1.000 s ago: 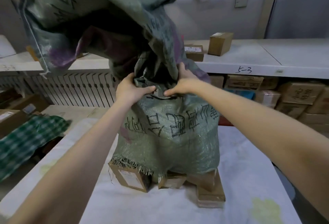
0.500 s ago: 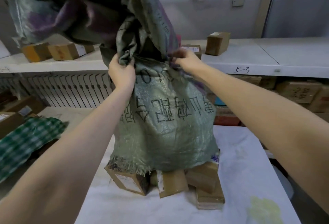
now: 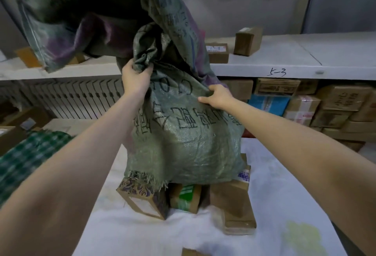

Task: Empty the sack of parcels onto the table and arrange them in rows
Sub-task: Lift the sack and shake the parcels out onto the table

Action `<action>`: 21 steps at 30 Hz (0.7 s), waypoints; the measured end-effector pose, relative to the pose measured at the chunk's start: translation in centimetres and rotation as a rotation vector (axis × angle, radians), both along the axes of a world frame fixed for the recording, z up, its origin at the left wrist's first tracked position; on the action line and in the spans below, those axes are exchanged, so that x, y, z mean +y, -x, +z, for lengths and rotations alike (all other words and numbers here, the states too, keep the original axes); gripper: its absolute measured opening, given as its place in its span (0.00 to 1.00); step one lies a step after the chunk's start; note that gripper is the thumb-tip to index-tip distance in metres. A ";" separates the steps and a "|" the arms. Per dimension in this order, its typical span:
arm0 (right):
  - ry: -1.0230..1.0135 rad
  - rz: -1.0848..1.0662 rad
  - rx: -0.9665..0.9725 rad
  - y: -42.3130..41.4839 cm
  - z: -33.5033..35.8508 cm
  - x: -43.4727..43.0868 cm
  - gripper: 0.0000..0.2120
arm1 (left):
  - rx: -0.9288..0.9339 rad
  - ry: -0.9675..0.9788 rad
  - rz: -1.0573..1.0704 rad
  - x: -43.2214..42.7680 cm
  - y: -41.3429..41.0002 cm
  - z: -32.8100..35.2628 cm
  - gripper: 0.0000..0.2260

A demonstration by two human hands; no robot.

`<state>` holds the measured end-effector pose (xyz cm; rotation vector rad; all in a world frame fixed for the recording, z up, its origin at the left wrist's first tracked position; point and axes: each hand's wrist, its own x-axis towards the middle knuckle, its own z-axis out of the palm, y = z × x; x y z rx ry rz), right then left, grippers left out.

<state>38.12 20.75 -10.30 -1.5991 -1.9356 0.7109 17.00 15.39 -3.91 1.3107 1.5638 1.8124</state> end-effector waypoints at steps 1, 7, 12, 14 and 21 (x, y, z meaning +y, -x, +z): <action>-0.048 -0.021 -0.004 0.0 0.0 0.0 0.29 | 0.009 0.011 -0.008 -0.3 0.1 -0.1 0.11; -0.037 -0.002 -0.029 1.2 0.7 1.2 0.25 | 0.019 0.019 -0.027 -0.6 0.8 0.2 0.10; 0.107 0.085 -0.042 0.6 2.0 2.6 0.30 | 0.001 0.009 -0.024 0.6 0.6 0.3 0.10; 0.115 0.096 -0.027 0.0 2.7 2.9 0.27 | -0.015 0.007 -0.027 1.0 0.6 0.7 0.10; 0.057 -0.005 0.345 -0.3 2.8 2.6 0.17 | -0.026 0.032 -0.056 1.5 1.5 0.5 0.12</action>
